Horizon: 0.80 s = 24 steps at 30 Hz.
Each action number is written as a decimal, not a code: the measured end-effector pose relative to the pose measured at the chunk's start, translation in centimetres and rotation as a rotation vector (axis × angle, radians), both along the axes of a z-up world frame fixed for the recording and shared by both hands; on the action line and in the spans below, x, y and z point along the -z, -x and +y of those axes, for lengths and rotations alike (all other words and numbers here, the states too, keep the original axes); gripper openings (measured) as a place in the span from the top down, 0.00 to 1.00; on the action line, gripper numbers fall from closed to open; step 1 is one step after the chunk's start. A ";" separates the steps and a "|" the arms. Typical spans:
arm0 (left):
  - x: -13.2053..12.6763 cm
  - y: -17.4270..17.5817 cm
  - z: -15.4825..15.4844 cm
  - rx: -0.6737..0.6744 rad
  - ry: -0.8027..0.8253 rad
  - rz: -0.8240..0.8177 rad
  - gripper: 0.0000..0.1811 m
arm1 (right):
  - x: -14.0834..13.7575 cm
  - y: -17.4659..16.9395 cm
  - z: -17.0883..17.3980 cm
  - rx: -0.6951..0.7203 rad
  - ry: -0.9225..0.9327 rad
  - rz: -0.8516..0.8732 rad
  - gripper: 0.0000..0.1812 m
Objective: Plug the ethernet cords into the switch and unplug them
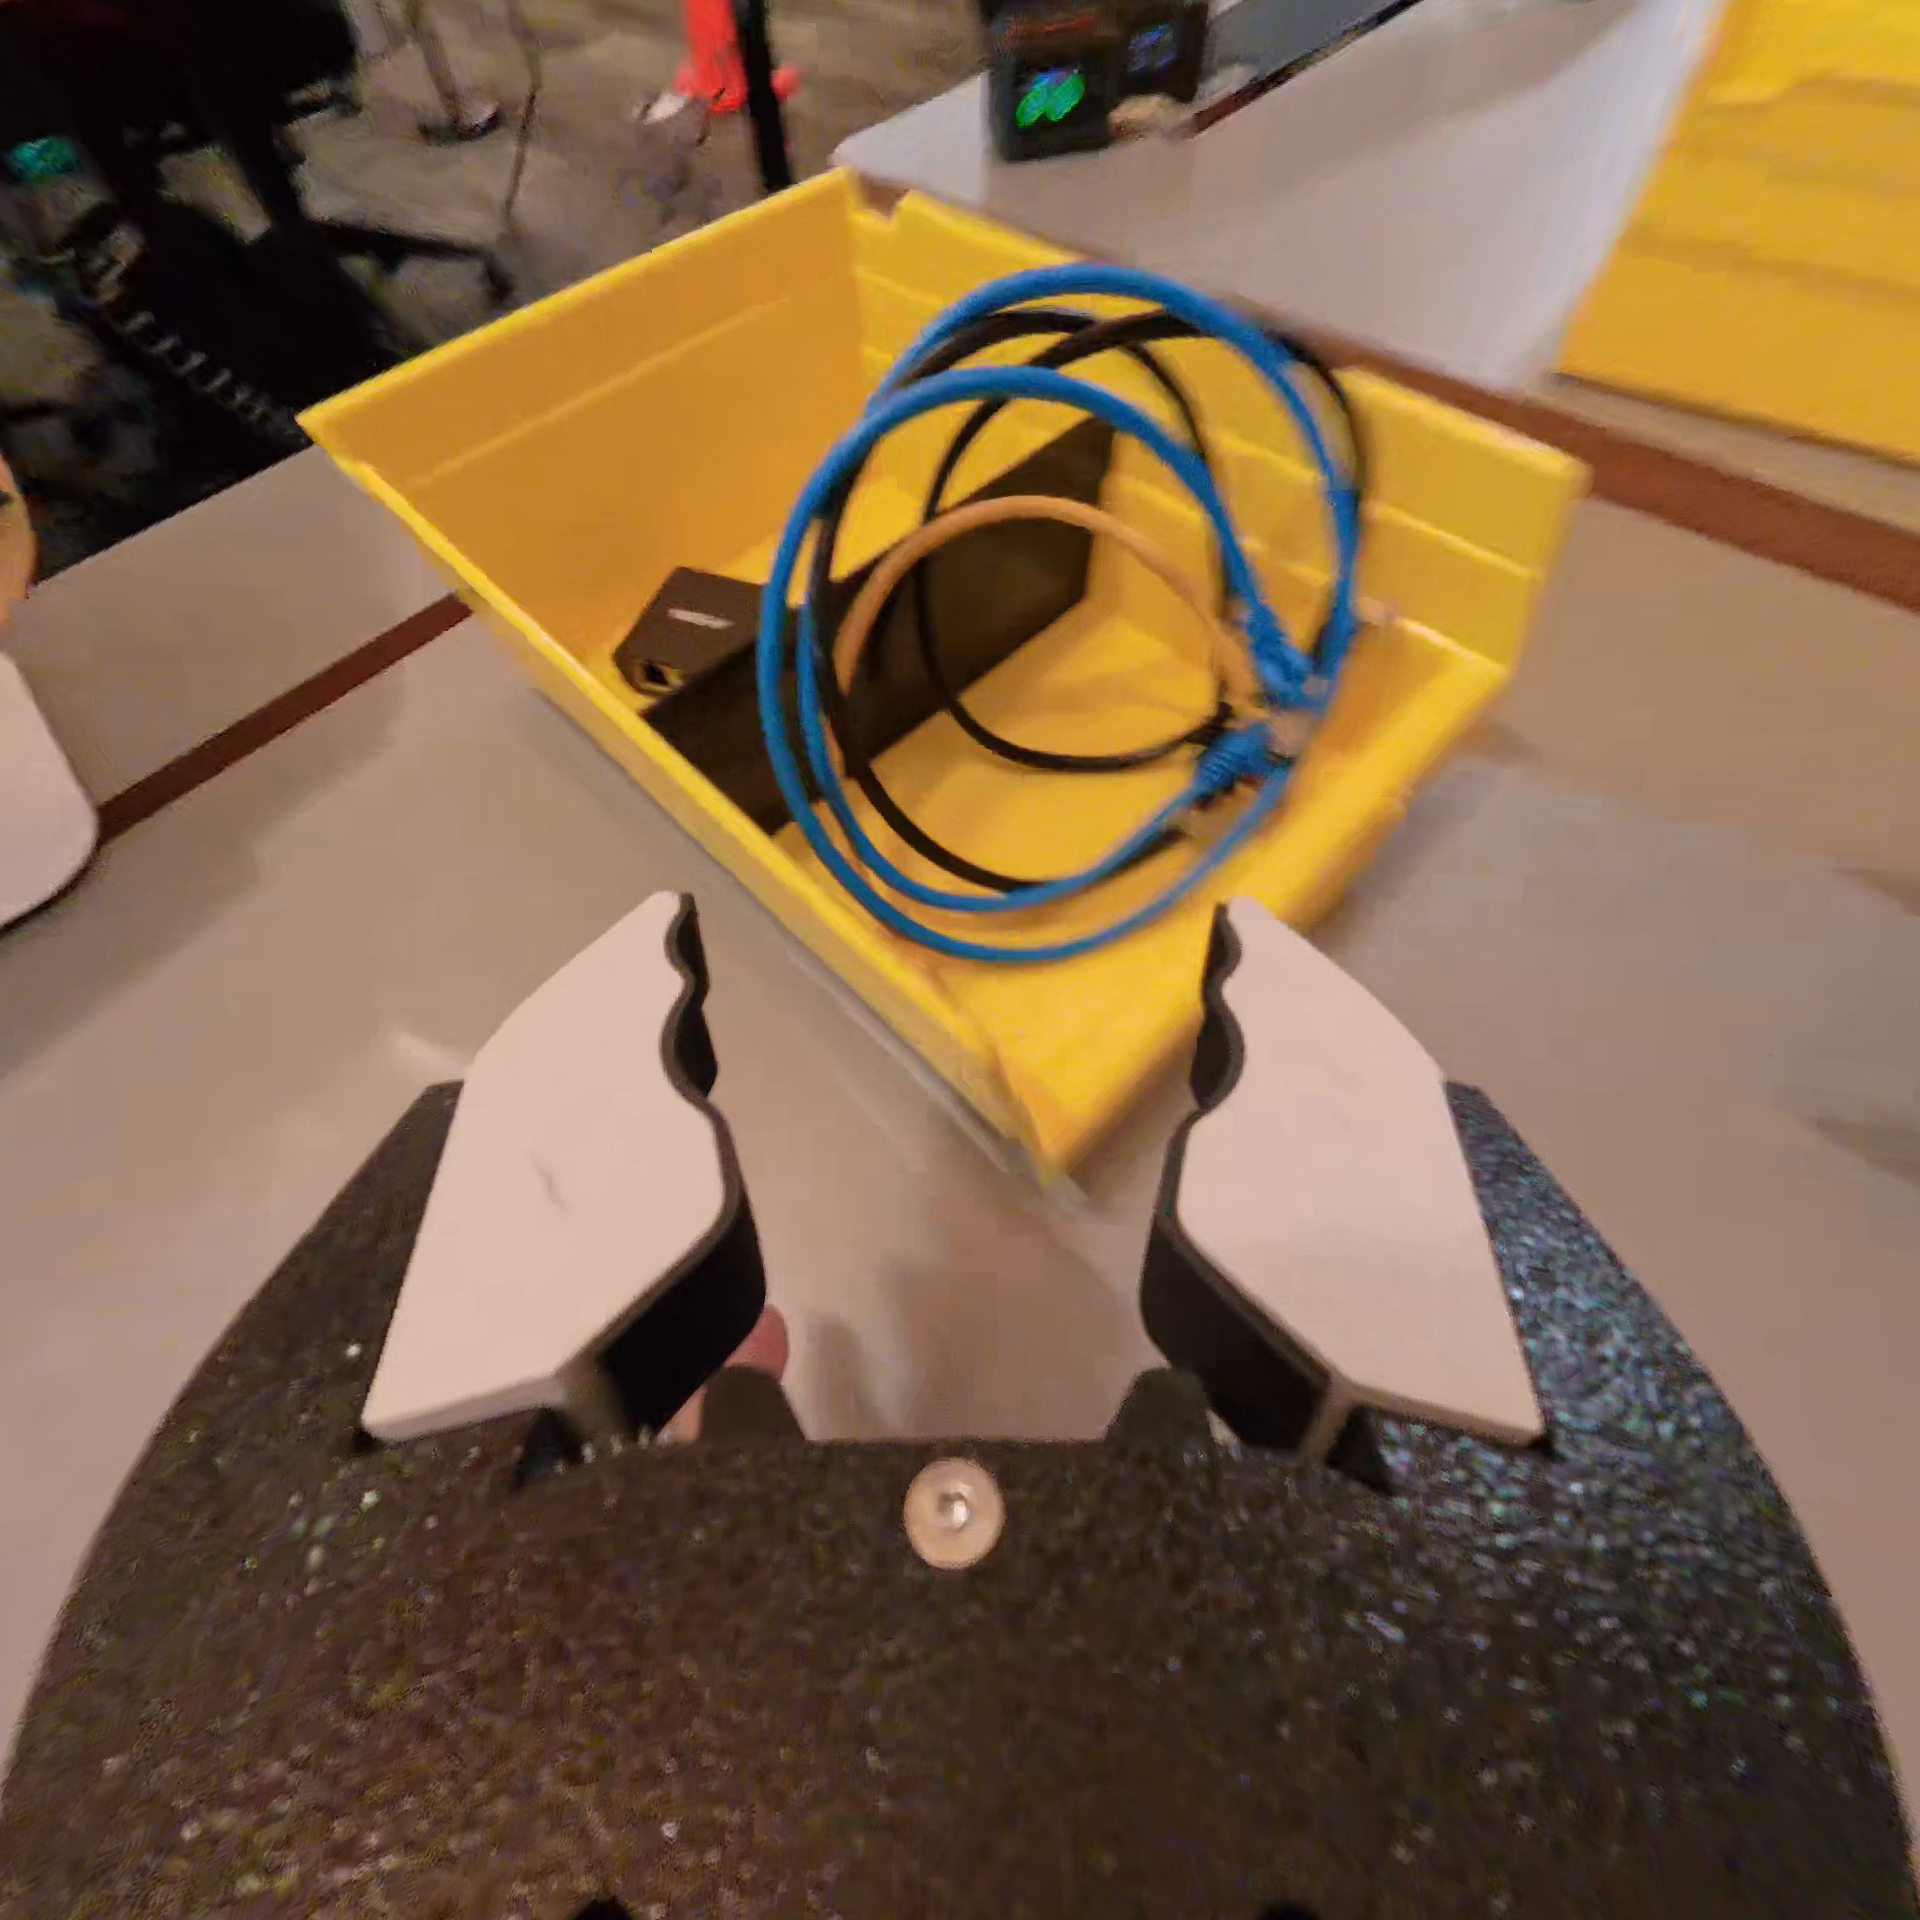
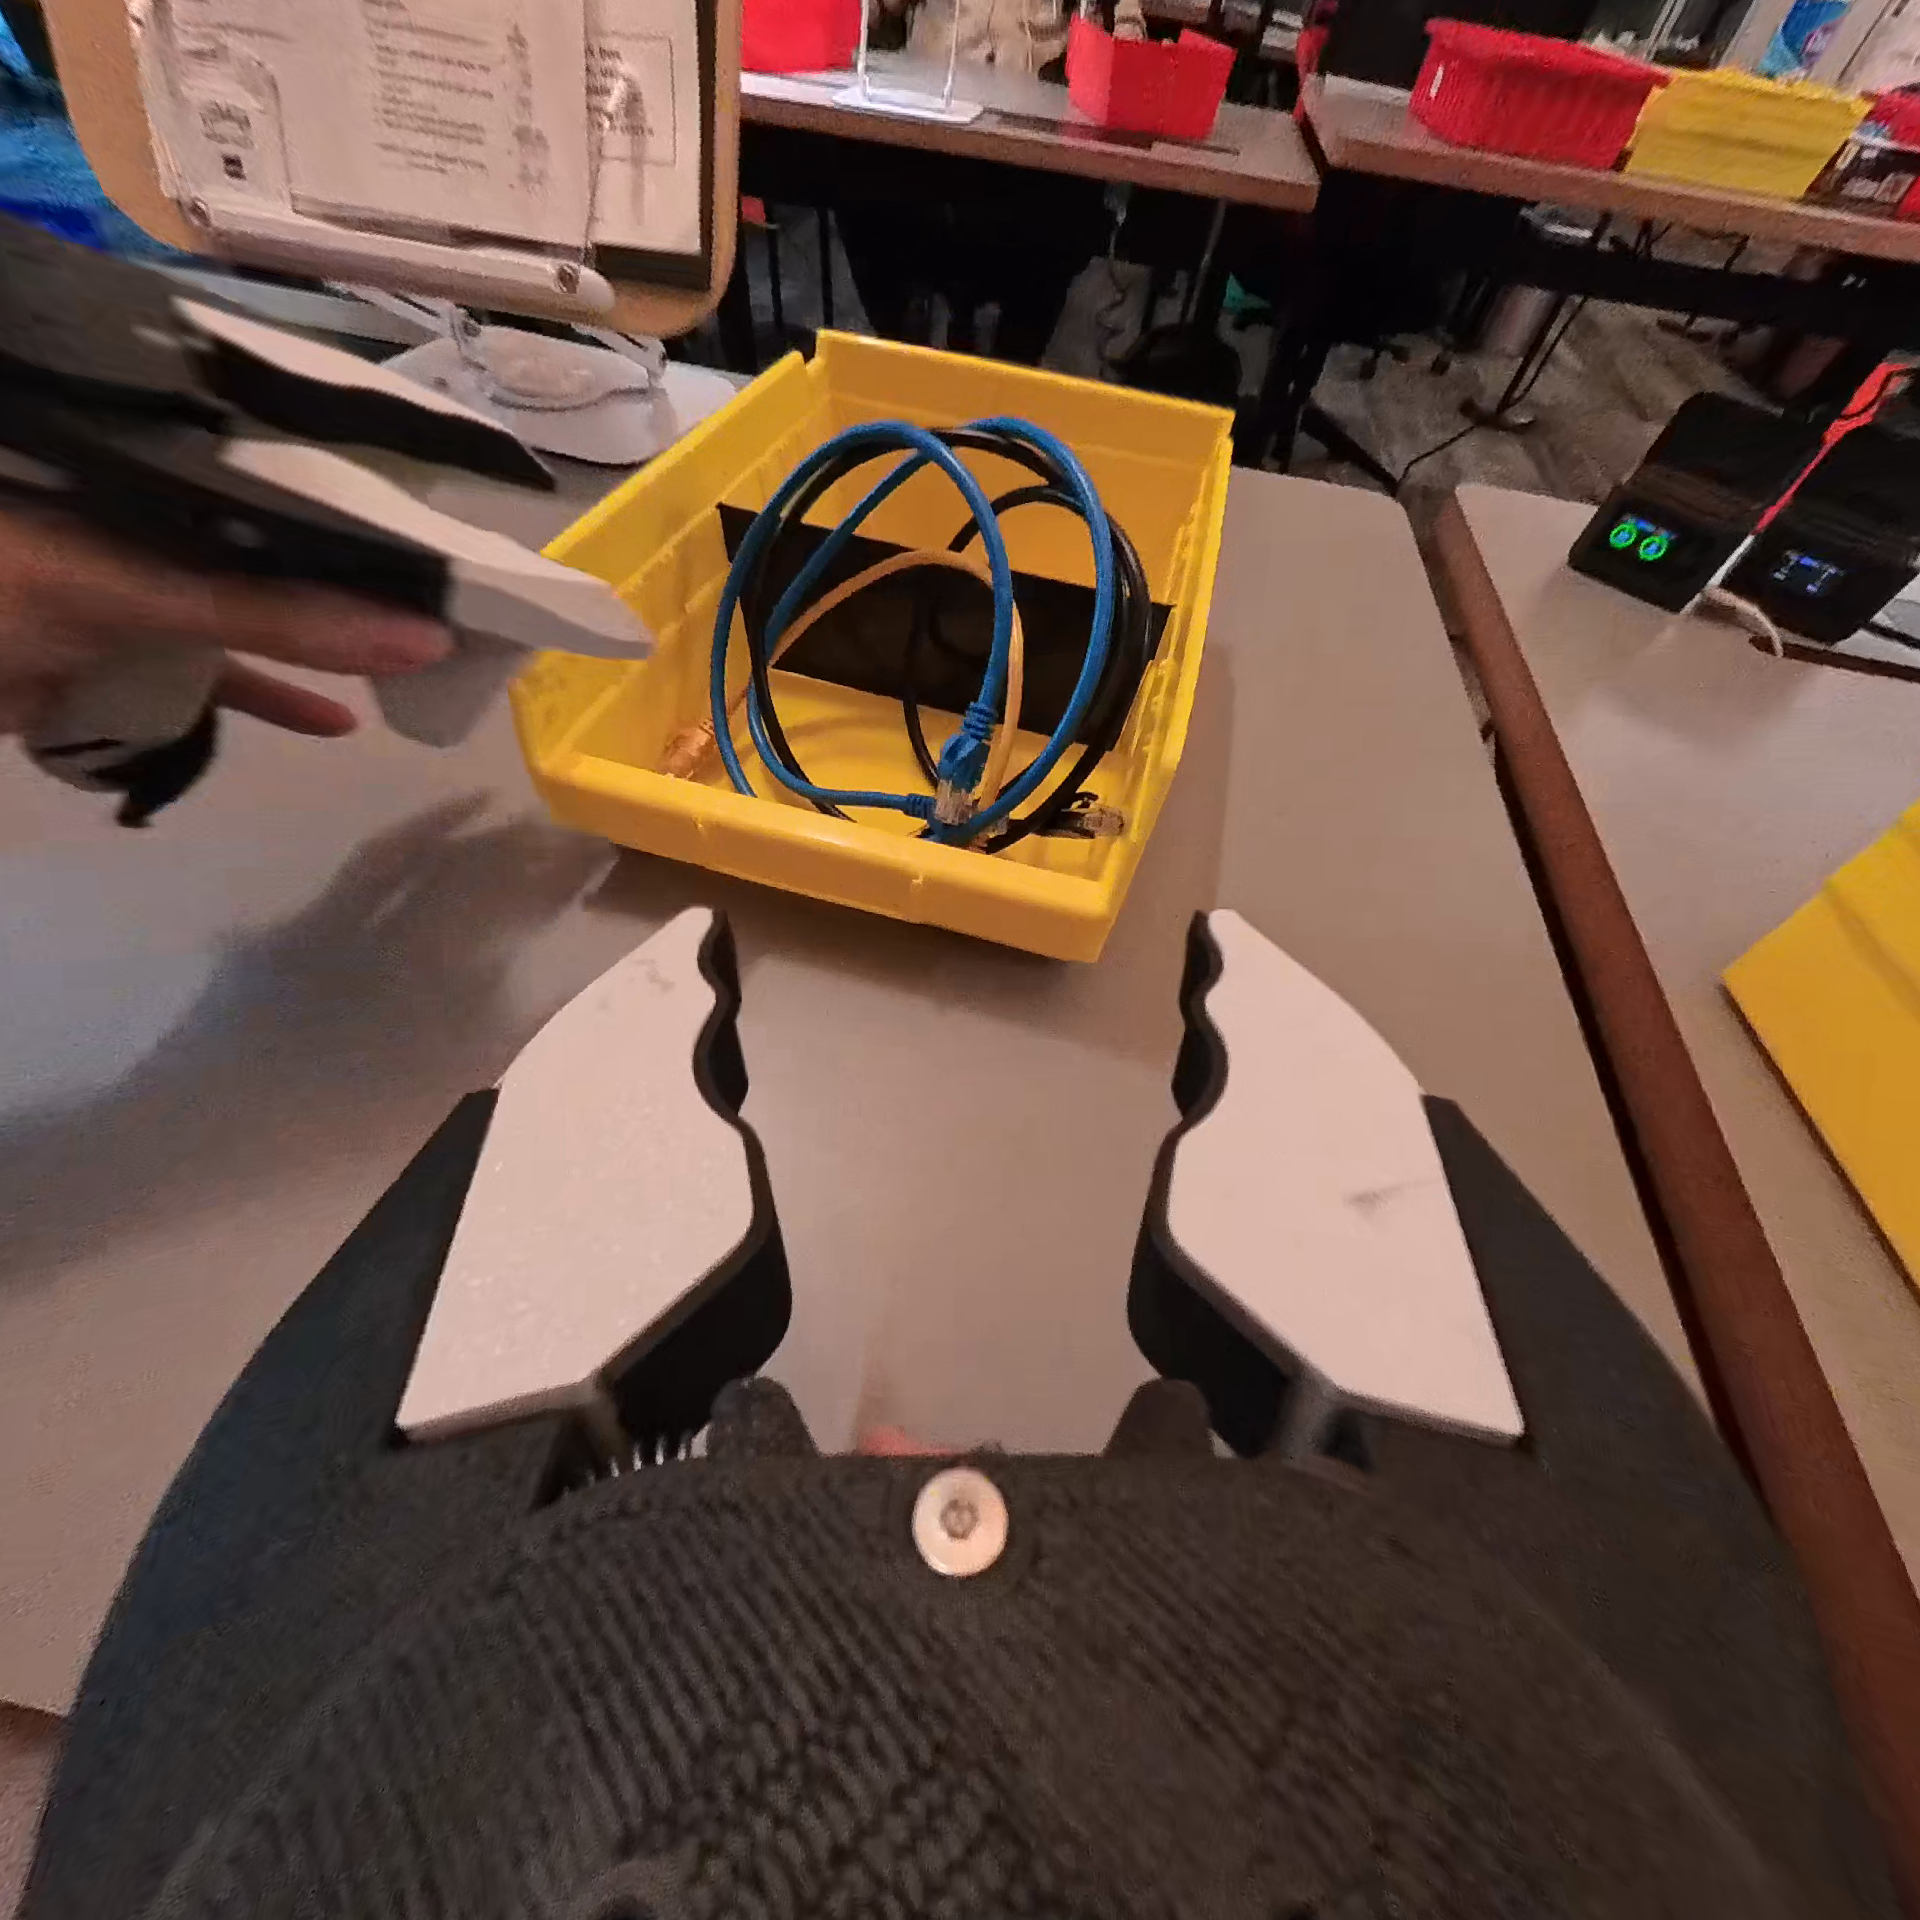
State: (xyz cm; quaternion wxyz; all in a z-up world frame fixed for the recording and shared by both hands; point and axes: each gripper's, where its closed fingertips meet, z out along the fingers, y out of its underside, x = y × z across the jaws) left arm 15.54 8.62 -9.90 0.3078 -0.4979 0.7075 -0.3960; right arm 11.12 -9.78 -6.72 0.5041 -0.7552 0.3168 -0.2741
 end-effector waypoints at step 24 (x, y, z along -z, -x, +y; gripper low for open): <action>5.7 16.1 13.7 0.012 -0.117 0.186 0.83 | -5.9 8.7 8.4 -0.310 -0.089 -0.125 0.60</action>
